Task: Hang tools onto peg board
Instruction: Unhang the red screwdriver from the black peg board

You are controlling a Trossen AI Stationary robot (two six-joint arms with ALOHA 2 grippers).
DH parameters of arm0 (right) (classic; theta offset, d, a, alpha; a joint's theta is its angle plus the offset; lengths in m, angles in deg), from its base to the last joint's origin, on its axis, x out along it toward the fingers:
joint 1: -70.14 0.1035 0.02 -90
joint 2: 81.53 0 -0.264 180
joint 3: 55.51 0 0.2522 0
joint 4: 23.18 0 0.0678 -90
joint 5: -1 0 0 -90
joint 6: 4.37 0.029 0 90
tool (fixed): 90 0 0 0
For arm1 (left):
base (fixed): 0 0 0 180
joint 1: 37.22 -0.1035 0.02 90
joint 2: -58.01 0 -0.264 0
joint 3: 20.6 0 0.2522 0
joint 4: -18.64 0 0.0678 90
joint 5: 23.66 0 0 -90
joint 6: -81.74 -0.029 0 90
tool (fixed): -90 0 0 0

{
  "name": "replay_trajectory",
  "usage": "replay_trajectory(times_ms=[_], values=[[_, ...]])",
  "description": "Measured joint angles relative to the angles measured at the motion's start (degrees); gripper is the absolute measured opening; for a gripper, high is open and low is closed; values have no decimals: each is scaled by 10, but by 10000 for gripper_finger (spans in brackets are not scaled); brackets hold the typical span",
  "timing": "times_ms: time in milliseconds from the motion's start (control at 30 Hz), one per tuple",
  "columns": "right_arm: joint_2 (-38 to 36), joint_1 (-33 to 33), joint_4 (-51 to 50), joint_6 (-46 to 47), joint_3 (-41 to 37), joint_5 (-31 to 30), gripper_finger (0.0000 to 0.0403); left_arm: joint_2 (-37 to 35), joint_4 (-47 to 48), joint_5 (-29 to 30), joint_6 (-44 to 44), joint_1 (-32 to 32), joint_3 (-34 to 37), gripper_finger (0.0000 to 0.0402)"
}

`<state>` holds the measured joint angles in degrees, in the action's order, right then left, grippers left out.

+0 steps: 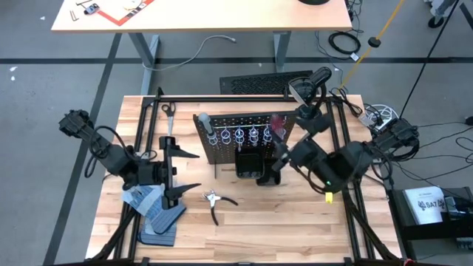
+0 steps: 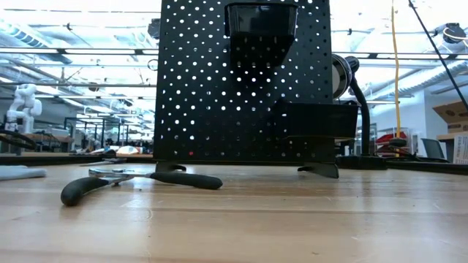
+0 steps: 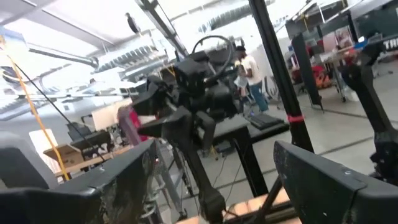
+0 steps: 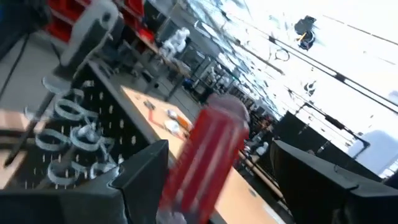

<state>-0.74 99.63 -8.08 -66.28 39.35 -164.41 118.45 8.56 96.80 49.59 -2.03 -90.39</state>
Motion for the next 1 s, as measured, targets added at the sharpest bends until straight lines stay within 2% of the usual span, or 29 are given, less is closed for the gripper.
replay_trajectory(times_ms=[133,300,500,733,1000], values=[[0,-16,-8,49,0,54,274,0,-2,-1,-2,8,0,334],[0,-34,-5,91,0,37,265,0,5,-2,-2,17,0,334],[0,-51,-29,148,0,35,214,0,5,-2,-2,17,0,334],[2,-50,-28,159,0,43,118,0,4,-2,-1,17,0,334],[0,-50,-19,163,-1,30,113,0,6,-2,-1,17,0,334]])
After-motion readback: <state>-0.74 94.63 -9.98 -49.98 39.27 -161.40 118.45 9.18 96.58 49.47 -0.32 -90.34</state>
